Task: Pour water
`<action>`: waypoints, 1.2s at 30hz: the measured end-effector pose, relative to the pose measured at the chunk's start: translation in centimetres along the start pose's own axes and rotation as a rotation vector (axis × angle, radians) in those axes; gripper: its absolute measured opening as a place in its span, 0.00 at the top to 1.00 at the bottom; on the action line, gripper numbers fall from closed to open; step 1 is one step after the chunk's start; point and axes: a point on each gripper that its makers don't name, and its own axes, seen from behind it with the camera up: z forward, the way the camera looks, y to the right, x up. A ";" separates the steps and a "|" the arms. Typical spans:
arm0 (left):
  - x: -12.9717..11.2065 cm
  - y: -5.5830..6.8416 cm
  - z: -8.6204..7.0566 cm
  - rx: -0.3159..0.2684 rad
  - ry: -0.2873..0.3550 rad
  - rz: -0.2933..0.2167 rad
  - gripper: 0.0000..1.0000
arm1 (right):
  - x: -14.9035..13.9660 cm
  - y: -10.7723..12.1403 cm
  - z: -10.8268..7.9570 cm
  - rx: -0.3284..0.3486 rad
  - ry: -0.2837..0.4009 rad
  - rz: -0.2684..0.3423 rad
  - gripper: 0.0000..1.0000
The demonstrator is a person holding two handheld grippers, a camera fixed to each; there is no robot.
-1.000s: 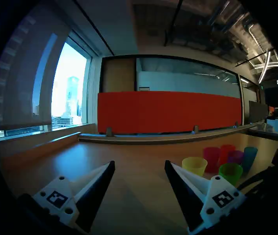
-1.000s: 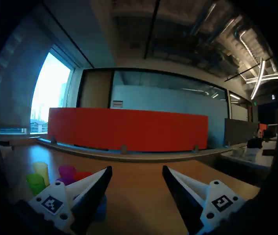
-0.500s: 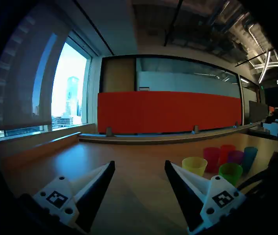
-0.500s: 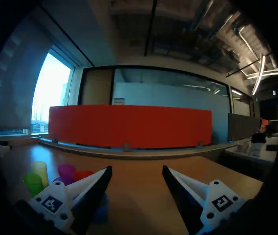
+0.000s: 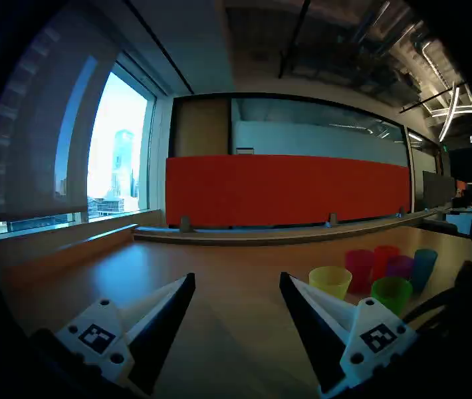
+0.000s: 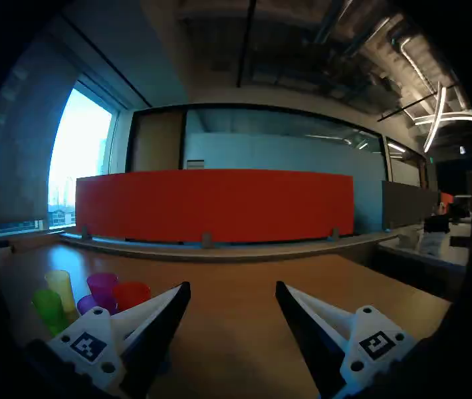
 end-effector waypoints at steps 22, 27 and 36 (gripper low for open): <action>-0.1 0.0 0.0 0.000 0.000 0.000 0.06 | -1.9 1.3 -1.4 0.004 -0.011 0.003 0.01; 0.0 0.0 0.0 0.000 0.000 0.000 0.06 | -1.8 1.2 -1.5 0.014 -0.007 0.009 0.01; -0.1 0.0 0.0 0.000 0.000 0.000 0.06 | -1.8 1.1 -1.5 0.023 -0.008 0.010 0.01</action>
